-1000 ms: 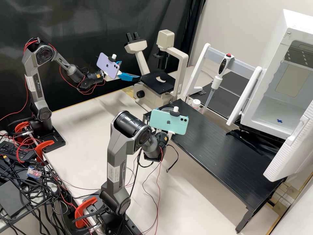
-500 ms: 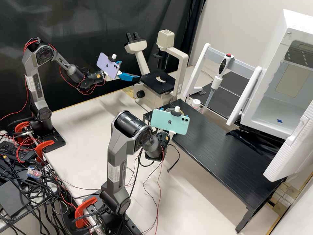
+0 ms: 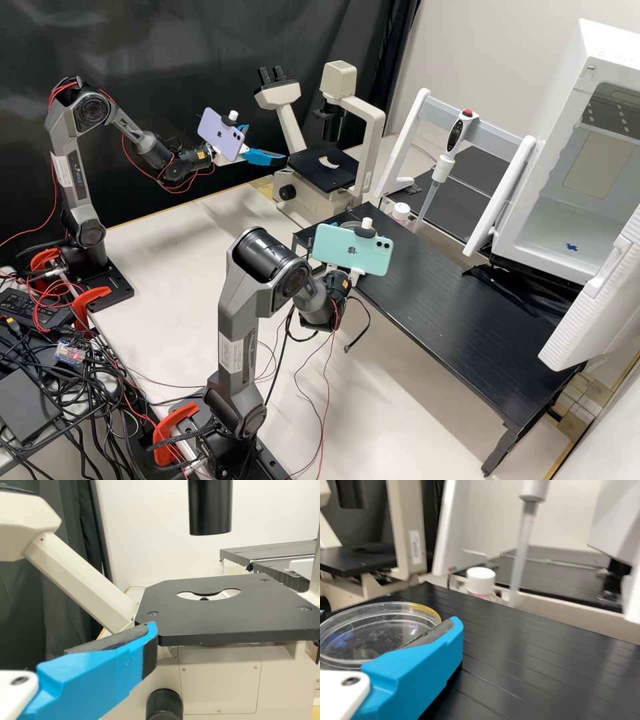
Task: Move the petri dish to the incubator
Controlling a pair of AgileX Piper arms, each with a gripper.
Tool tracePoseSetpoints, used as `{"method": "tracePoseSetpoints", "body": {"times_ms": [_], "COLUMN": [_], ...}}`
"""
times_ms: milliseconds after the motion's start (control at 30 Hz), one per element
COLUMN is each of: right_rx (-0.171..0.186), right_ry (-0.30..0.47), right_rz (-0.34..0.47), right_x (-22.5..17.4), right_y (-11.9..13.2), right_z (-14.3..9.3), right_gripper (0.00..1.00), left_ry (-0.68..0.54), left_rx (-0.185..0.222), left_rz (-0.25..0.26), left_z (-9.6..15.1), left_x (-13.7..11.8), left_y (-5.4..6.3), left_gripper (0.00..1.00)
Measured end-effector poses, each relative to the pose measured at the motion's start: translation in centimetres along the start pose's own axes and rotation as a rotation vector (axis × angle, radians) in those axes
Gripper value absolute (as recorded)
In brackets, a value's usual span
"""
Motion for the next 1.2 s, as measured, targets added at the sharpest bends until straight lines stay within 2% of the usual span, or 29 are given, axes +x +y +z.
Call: {"method": "tracePoseSetpoints", "body": {"times_ms": [100, 233, 400, 567, 733, 867, 1200], "right_rx": [0.005, 0.054, 0.085, 0.086, 0.07, 0.087, 0.109], "right_ry": [-0.06, -0.139, -0.195, -0.239, -0.296, -0.344, -0.4], "right_rz": [0.054, 0.16, 0.245, 0.366, 0.437, 0.505, 0.566], "right_x": [-0.9, -2.6, -4.0, -4.5, -4.1, -3.0, 0.3], "right_y": [1.6, 4.2, 6.6, 10.8, 14.2, 17.8, 24.2], "right_z": [1.0, 3.0, 4.9, 7.1, 9.0, 10.0, 10.5], "right_gripper": [0.0, 0.0, 0.0, 0.0, 0.0, 0.0, 0.0], "left_ry": [0.0, 0.0, 0.0, 0.0, 0.0, 0.0, 0.0], "left_rx": [0.0, 0.0, 0.0, 0.0, 0.0, 0.0, 0.0], "left_rz": [0.0, 0.0, 0.0, 0.0, 0.0, 0.0, 0.0], "left_z": [0.0, 0.0, 0.0, 0.0, 0.0, 0.0, 0.0], "left_x": [0.0, 0.0, 0.0, 0.0, 0.0, 0.0, 0.0], "left_y": [0.0, 0.0, 0.0, 0.0, 0.0, 0.0, 0.0], "left_gripper": [1.0, 1.0, 1.0, 1.0, 1.0, 1.0, 1.0]}}
